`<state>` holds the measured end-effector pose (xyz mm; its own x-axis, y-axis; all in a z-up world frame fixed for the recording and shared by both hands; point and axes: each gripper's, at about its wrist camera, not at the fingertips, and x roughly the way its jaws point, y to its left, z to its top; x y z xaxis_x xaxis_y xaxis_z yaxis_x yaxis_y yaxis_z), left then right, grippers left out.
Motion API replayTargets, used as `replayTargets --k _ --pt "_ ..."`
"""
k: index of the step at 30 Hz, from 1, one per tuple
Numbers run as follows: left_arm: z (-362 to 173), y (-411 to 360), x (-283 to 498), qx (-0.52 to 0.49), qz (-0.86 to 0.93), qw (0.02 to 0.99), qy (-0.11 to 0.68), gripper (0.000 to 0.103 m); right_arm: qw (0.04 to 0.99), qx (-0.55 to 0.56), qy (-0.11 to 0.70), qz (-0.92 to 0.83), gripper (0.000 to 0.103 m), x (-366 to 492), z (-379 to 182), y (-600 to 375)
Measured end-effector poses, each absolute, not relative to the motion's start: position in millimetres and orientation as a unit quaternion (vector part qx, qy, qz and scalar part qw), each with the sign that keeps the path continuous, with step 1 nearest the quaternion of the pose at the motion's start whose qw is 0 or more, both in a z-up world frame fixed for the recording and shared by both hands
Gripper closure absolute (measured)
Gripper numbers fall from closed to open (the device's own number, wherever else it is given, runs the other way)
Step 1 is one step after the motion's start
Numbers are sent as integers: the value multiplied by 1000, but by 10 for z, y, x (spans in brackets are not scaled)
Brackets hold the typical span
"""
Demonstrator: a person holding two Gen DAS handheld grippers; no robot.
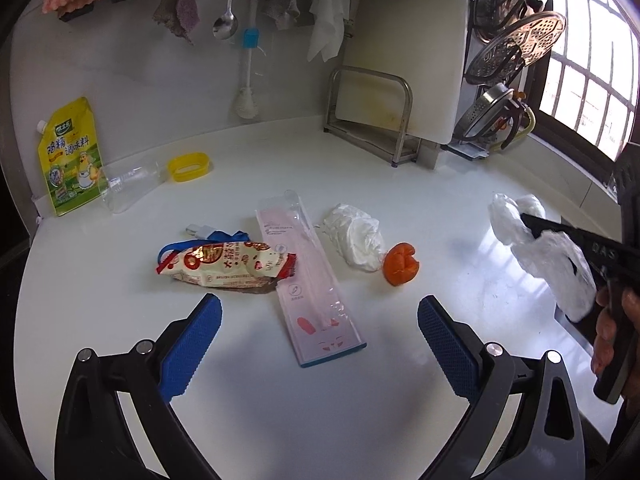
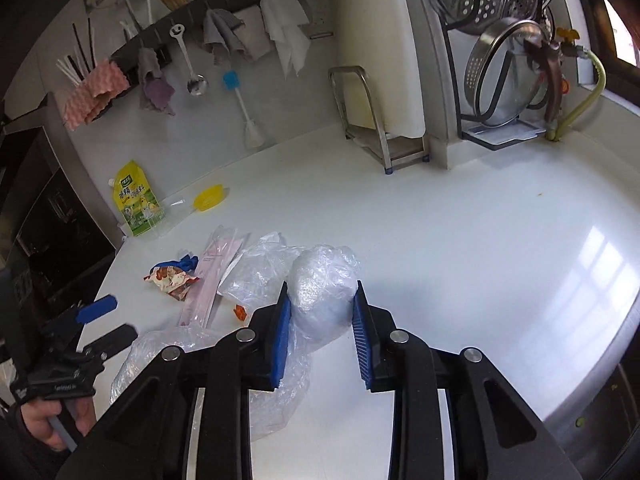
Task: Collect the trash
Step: 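Grasp the clear plastic bags with the right tool while the left grasps the orange peel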
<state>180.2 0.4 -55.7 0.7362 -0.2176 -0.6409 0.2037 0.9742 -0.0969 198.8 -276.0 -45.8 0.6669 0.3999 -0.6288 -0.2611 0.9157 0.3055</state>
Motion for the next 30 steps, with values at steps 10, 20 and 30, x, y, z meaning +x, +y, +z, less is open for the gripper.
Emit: replayTargets --k 10,20,30 --pt "-787 -946 2308 61 -191 899 389 43 913 108 347 187 75 1266 -489 -2925" --pt "-1020 -1009 2531 59 -172 894 409 57 919 119 324 193 74 977 -430 -3005" --pt "-1072 -868 2654 27 -175 886 428 72 919 121 311 211 74 927 -391 -2959"
